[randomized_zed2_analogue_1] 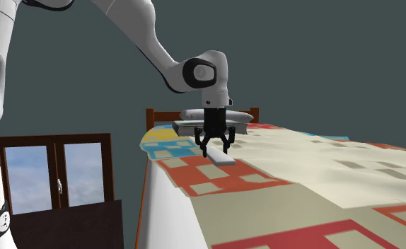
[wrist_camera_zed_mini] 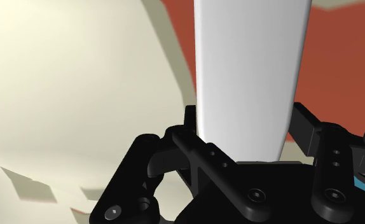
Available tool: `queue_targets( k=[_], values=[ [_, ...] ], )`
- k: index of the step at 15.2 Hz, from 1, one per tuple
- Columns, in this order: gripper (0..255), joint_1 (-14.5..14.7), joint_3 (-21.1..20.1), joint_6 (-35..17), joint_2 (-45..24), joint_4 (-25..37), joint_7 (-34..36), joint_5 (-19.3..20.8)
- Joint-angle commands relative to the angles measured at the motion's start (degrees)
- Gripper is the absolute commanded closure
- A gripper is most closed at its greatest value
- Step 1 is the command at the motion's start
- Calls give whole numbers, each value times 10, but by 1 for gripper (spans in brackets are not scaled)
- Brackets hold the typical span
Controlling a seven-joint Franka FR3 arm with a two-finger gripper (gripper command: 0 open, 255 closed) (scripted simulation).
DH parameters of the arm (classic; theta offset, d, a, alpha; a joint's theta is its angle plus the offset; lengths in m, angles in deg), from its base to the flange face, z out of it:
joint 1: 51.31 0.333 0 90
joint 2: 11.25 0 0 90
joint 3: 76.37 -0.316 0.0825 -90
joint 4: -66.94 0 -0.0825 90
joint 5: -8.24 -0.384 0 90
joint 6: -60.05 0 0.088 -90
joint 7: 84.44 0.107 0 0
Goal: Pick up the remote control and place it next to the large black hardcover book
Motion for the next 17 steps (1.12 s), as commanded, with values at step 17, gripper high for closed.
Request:
queue_targets(
  k=[17],
  values=[
    [255,1,0,112,57,54,0,2]
  ],
)
